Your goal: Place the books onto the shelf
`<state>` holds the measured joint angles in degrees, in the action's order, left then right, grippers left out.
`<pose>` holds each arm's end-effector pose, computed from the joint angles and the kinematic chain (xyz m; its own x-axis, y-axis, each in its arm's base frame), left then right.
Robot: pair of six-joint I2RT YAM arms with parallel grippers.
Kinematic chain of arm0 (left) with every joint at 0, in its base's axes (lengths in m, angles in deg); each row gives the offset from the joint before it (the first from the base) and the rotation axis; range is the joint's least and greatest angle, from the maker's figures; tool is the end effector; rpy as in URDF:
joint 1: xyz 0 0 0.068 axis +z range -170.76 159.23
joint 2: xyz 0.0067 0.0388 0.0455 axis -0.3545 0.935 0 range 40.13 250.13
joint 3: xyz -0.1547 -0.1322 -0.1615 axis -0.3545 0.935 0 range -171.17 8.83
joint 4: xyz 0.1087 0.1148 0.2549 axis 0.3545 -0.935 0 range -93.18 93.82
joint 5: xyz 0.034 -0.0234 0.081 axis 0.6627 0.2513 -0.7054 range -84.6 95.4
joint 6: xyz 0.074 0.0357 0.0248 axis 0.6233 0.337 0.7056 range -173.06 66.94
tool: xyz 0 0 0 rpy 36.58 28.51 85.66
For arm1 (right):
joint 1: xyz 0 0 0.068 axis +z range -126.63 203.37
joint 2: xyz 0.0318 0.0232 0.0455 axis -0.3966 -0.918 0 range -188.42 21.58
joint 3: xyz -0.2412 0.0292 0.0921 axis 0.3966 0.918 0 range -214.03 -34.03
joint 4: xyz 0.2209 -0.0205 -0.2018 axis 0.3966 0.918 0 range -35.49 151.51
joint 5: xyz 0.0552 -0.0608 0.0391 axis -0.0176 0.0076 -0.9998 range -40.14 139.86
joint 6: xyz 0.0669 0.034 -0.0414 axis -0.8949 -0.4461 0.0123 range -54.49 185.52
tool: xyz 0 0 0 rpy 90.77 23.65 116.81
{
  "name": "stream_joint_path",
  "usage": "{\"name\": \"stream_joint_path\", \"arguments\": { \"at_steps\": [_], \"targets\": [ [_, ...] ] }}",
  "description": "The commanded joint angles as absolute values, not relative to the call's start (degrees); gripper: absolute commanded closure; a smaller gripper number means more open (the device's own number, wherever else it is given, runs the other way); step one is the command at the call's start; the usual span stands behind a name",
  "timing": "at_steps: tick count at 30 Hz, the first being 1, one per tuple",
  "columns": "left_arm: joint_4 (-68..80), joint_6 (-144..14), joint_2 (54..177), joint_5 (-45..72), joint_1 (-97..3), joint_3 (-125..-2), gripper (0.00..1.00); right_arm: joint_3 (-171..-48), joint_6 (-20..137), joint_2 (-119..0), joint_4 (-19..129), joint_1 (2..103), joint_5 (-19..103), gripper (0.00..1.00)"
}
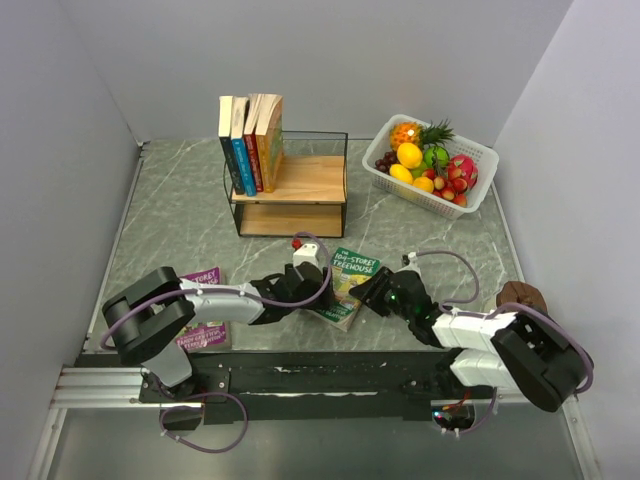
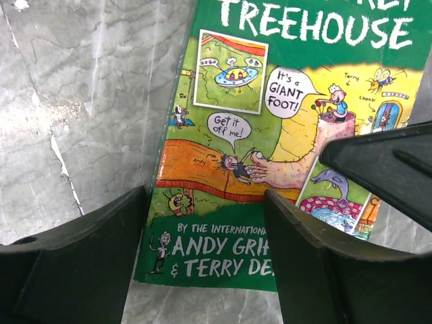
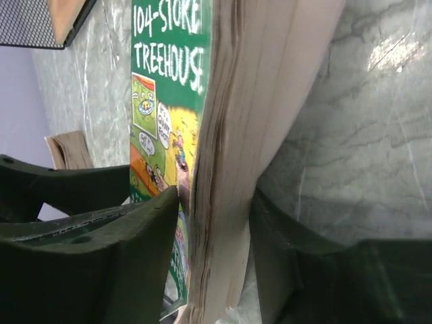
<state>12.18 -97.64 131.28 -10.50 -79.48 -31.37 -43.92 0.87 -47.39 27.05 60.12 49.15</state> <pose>0.2045 -0.2965 0.0806 -0.7537 -0.0595 -0.6545 0.2641 0.8845 -0.3845 0.2044 0.1537 0.0548 -0.7282 0.5839 -0.3589 0.1196 0.6239 0.7723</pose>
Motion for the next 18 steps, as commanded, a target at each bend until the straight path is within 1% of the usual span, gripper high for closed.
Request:
{"name": "stream_joint_path", "arguments": {
  "at_steps": [1, 2, 3, 4, 5, 6, 7, 8, 9, 10, 12, 13, 14, 15, 17, 18],
  "targets": [
    [14.99, -100.08, 134.70, -2.50, -83.08, -32.04, 0.27, -44.40, -1.28, -48.74, 11.88, 60.98, 41.86, 0.57],
    [14.29, -100.17, 134.52, -2.86, -83.17, -32.12, 0.27, -44.75, -1.28, -48.56, 12.49, 61.07, 41.86, 0.60],
    [13.59, -100.43, 134.00, -3.47, -83.17, -32.12, 0.27, -44.93, -0.76, -47.69, 14.76, 61.07, 41.95, 0.70],
    [12.71, -100.61, 133.56, -4.95, -83.17, -32.39, 0.27, -45.28, -0.41, -46.81, 16.96, 60.98, 42.04, 0.78],
    [11.48, -100.69, 133.03, -6.27, -83.17, -32.91, 0.26, -45.98, 0.03, -45.58, 19.33, 60.90, 42.47, 0.90],
    [8.51, -100.87, 131.37, -7.59, -83.17, -33.26, 0.24, -46.59, 1.43, -41.92, 27.71, 61.07, 43.00, 0.98],
    [6.48, -101.05, 130.14, -9.00, -83.17, -33.79, 0.23, -47.73, 2.31, -39.44, 33.88, 61.16, 43.70, 1.00],
    [4.72, -101.22, 128.56, -12.06, -83.17, -34.58, 0.21, -51.31, 3.45, -36.90, 41.17, 61.51, 45.97, 1.00],
    [1.22, -101.31, 124.80, -13.31, -83.17, -34.93, 0.16, -53.17, 7.29, -31.82, 46.64, 62.73, 46.86, 1.00],
    [0.06, -101.31, 122.59, -14.36, -83.17, -35.29, 0.14, -55.02, 9.07, -29.34, 57.31, 63.44, 48.00, 1.00],
    [-2.23, -100.35, 115.50, -15.69, -83.08, -36.08, 0.08, -59.86, 14.33, -22.33, 64.41, 64.15, 47.85, 1.00],
    [-2.76, -99.74, 113.19, -15.87, -83.08, -36.43, 0.06, -61.26, 15.84, -20.28, 70.71, 64.23, 47.14, 1.00],
    [-3.64, -99.38, 110.99, -15.87, -82.99, -37.13, 0.05, -64.15, 17.16, -18.43, 73.47, 64.15, 46.79, 1.00],
    [-4.26, -98.94, 107.05, -15.87, -82.90, -37.57, 0.01, -65.57, 19.09, -15.45, 76.28, 64.23, 45.48, 1.00],
    [-4.88, -98.15, 103.34, -14.30, -82.47, -38.01, 0.01, -69.69, 20.95, -13.41, 81.20, 64.15, 42.93, 1.00],
    [-4.62, -97.28, 99.58, -11.07, -82.03, -38.01, 0.01, -71.02, 22.52, -12.27, 82.10, 64.15, 40.31, 1.00]
  ]
}}
